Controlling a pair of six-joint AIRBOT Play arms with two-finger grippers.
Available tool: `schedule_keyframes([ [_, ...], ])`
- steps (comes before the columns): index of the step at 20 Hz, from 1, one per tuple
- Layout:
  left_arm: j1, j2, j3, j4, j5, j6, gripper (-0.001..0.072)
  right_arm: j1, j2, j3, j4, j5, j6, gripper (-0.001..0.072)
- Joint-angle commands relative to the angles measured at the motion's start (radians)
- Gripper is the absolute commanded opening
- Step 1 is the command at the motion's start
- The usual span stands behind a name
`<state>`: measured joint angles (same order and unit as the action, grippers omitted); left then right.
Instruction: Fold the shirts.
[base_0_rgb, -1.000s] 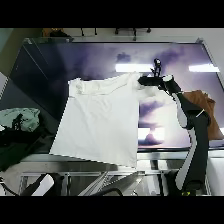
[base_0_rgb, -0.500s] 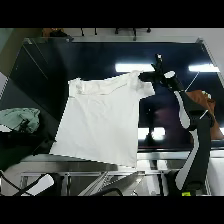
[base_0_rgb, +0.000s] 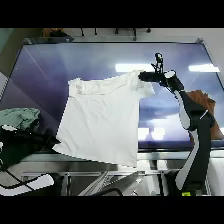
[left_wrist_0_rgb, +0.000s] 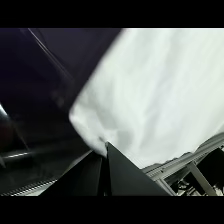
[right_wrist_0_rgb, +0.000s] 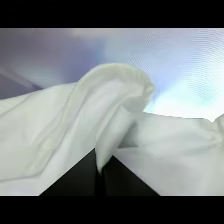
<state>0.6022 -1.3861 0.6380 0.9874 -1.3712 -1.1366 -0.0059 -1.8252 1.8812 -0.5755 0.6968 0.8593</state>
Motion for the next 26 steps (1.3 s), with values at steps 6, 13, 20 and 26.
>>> schedule_keyframes([
  [6,-0.046,-0.050,0.316,-0.007,0.076,-0.061,0.0011,-0.101,0.083,-0.002,-0.288,0.248,0.234,0.0015],
  [13,-0.348,-0.437,1.090,-0.011,0.245,-0.122,0.0012,-0.052,0.384,-0.399,-0.577,0.644,0.531,0.0014],
  [20,-0.500,-0.648,1.437,-0.023,0.472,-0.153,0.0636,0.110,0.860,-1.033,-0.611,0.238,0.713,0.0045],
  [26,-0.348,-0.468,1.330,-0.018,0.127,-0.176,0.0704,0.016,0.983,-0.975,-0.616,0.377,0.684,0.0374],
])
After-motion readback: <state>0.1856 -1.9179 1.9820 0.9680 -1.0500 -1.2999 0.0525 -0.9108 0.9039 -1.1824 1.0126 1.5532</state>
